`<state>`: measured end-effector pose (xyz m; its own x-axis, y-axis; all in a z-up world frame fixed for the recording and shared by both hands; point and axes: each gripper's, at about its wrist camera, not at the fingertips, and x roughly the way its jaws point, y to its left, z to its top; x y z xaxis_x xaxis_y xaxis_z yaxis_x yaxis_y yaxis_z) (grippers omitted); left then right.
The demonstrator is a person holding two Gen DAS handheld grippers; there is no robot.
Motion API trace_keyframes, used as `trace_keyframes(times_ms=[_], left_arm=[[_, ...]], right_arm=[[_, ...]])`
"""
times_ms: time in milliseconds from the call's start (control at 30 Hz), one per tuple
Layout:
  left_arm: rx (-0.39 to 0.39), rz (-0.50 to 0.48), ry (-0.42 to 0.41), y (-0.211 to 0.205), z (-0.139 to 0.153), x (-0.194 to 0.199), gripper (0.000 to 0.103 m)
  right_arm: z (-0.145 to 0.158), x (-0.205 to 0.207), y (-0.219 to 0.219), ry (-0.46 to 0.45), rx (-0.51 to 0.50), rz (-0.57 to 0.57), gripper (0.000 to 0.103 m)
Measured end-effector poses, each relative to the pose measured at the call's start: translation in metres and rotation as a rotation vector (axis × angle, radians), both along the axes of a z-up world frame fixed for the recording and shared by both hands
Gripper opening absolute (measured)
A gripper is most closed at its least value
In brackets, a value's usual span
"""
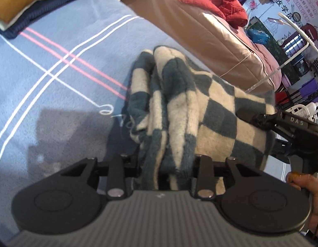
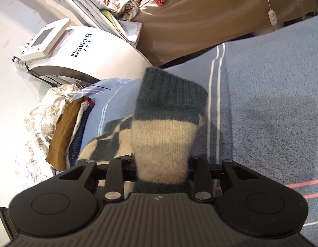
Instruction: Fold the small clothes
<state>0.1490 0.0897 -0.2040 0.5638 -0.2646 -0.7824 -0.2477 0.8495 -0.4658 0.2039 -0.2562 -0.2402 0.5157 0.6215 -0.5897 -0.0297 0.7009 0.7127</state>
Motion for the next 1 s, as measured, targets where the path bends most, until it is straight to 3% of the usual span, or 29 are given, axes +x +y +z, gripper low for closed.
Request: trace_keyframes(times_ms=[167, 367, 733, 1000], left_arm=[[-0.014, -0.042, -0.032, -0.024, 0.020, -0.004, 0.032], [-0.063, -0.122, -0.062, -0.080, 0.041, -0.012, 0.032], [-0.125, -0.351, -0.089, -0.263, 0.060, -0.009, 0.032], [-0.144, -0.439, -0.092, -0.380, 0.064, -0.016, 0.032]], right_arm=[[0.021, -0.007, -0.018, -0.021, -0.018, -0.017, 0.055], [0.047, -0.027, -0.075, -0.034, -0.050, -0.069, 0.055], [0.087, -0.075, -0.232, -0.049, -0.204, -0.173, 0.055], [0.096, -0.095, -0.324, -0.062, -0.269, -0.200, 0.055]])
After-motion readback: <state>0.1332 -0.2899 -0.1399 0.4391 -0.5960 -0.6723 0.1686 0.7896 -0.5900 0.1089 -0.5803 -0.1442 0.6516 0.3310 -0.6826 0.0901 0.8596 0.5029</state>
